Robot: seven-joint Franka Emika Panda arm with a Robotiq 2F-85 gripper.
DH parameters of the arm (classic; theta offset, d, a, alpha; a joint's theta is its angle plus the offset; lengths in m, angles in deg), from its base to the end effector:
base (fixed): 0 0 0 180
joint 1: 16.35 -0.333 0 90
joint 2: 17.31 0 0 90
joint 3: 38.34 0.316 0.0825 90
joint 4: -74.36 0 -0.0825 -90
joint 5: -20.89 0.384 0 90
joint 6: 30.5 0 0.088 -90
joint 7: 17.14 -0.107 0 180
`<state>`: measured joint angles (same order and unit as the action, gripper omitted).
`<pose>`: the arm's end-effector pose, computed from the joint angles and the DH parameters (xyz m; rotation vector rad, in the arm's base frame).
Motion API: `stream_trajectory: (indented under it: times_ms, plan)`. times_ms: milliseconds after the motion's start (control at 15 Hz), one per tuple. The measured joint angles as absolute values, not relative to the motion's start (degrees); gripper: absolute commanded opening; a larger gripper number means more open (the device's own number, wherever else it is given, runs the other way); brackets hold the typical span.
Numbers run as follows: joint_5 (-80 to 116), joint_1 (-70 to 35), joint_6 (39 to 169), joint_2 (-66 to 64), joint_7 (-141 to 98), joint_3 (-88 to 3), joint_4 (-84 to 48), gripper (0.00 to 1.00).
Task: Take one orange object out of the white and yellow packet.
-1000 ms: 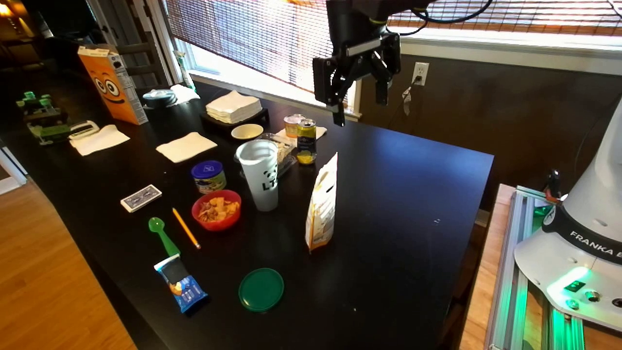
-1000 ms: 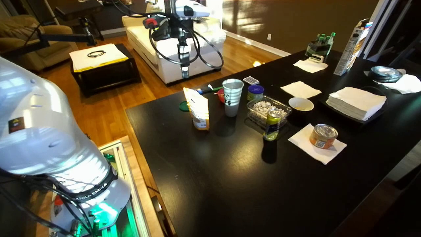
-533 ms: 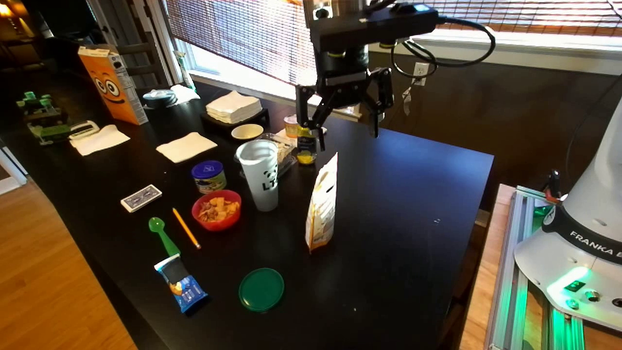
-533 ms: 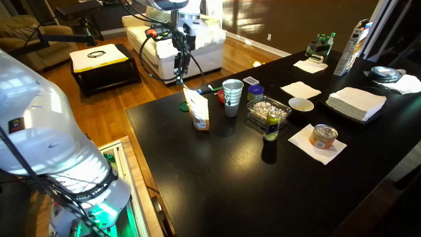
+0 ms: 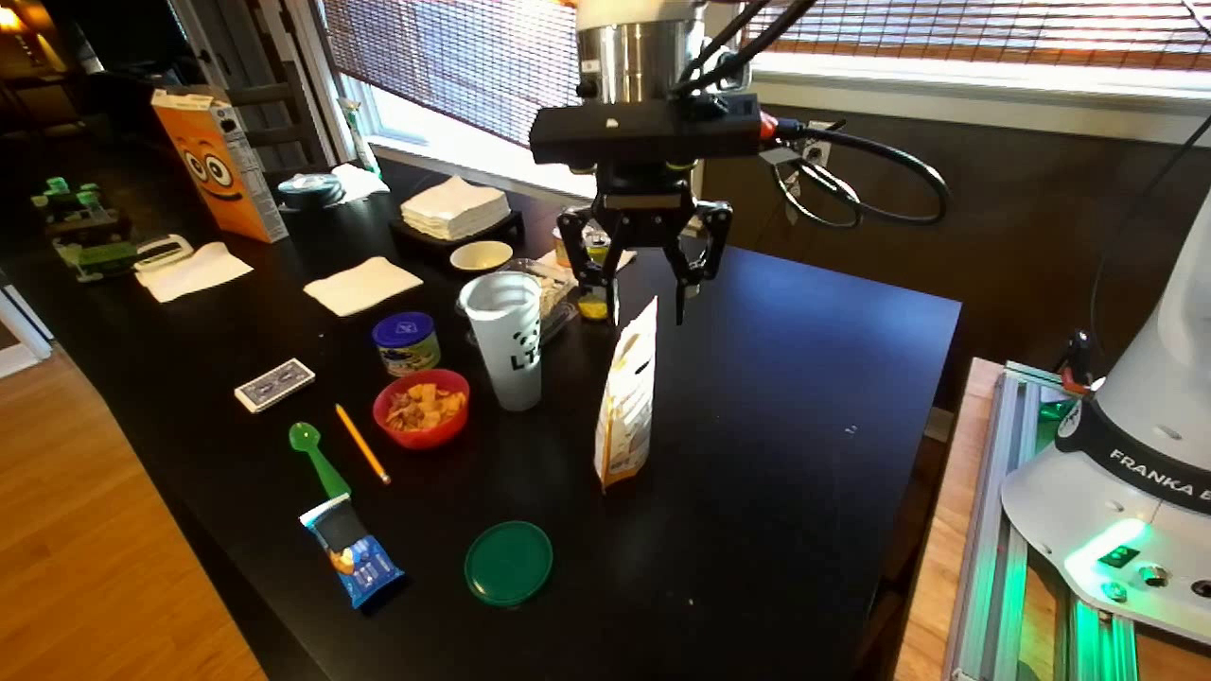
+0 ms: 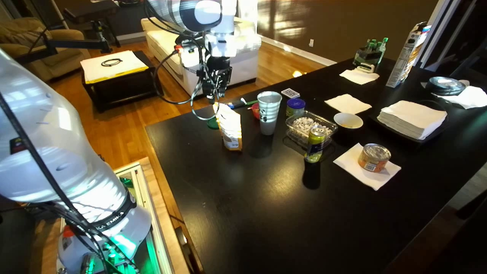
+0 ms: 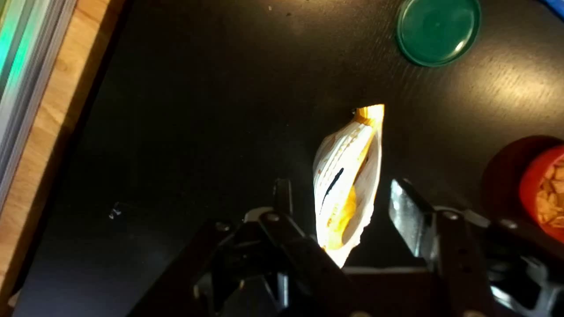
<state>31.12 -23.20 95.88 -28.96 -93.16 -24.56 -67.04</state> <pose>0.4165 0.1625 0.3626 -2.6743 1.6096 0.1715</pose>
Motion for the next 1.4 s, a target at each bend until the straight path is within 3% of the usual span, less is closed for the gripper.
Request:
stream_trajectory:
  times_ms: [267, 333, 1400]
  plan:
    - [31.1, -23.1, 99.5, -28.5, -102.8, -24.6, -68.7, 0.03]
    - [31.1, -23.1, 99.8, -28.5, -104.1, -24.7, -69.0, 0.01]
    - [30.6, -22.7, 102.6, -26.2, -106.4, -25.9, -69.2, 0.0]
